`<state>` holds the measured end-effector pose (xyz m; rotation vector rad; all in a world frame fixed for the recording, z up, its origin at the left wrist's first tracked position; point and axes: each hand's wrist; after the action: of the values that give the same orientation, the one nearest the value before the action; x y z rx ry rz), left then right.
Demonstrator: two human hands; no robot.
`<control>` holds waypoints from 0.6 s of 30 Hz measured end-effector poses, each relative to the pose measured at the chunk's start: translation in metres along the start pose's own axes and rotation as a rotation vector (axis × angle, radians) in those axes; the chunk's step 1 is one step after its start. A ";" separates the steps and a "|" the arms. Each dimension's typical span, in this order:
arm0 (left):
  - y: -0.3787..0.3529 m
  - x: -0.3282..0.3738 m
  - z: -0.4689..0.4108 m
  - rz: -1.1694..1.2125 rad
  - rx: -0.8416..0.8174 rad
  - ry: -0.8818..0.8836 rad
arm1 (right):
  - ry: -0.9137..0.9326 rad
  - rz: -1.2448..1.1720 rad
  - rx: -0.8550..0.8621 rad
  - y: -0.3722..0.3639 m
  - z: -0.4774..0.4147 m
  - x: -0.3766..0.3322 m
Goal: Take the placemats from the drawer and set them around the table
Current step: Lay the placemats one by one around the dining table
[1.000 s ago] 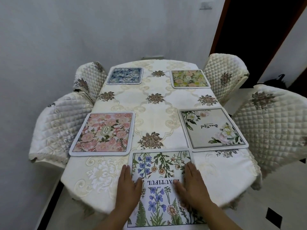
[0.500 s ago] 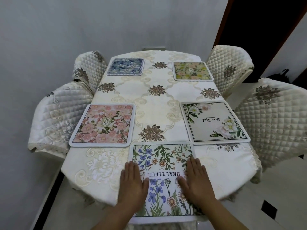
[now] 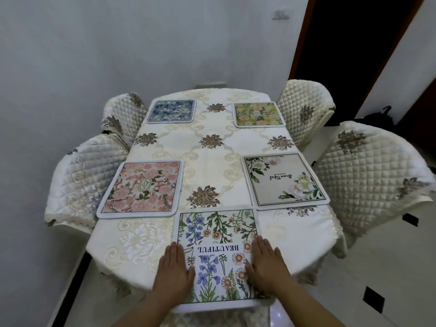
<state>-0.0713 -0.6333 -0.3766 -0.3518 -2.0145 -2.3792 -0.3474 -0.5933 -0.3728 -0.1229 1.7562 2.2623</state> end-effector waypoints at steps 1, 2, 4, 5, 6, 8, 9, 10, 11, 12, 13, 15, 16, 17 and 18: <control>0.012 0.006 0.002 -0.001 -0.022 0.024 | -0.013 -0.030 -0.015 0.015 0.001 0.000; 0.025 0.013 0.005 0.004 -0.028 0.035 | -0.039 -0.085 0.008 0.030 0.004 0.000; 0.051 0.027 0.017 0.013 0.009 0.009 | -0.075 -0.171 0.080 0.057 0.019 -0.001; 0.062 0.033 0.024 0.017 0.038 -0.018 | -0.064 -0.168 0.087 0.068 0.026 -0.002; 0.073 0.041 0.034 0.016 0.070 -0.039 | -0.042 -0.146 0.088 0.080 0.036 -0.002; 0.096 0.056 0.054 -0.012 0.112 -0.068 | -0.004 -0.110 0.113 0.102 0.059 -0.001; 0.107 0.063 0.065 -0.028 0.123 -0.080 | 0.016 -0.105 0.133 0.113 0.071 0.000; 0.115 0.069 0.073 -0.041 0.132 -0.096 | 0.034 -0.099 0.151 0.122 0.081 0.001; 0.124 0.076 0.083 -0.048 0.145 -0.114 | 0.048 -0.090 0.164 0.133 0.094 0.002; 0.132 0.082 0.092 -0.054 0.158 -0.134 | 0.056 -0.083 0.174 0.142 0.108 0.004; 0.140 0.088 0.102 -0.061 0.175 -0.160 | 0.058 -0.085 0.192 0.150 0.121 0.006; 0.153 0.099 0.118 -0.107 0.201 -0.224 | 0.049 -0.082 0.234 0.162 0.146 0.013; 0.159 0.107 0.127 -0.140 0.213 -0.263 | 0.039 -0.072 0.244 0.167 0.162 0.017; 0.163 0.115 0.136 -0.173 0.223 -0.302 | 0.033 -0.055 0.252 0.171 0.177 0.022; 0.165 0.124 0.144 -0.192 0.229 -0.341 | 0.017 -0.036 0.259 0.174 0.194 0.028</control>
<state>-0.1439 -0.5041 -0.1726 -0.6200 -2.5465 -2.2815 -0.4013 -0.4418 -0.1660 -0.1200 2.0200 1.9929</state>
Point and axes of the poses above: each hand's wrist, its own z-axis away from the middle knuckle, its own y-axis out of the back of the hand, x = y × z, and after that the axes turned 10 degrees about x, right-handed
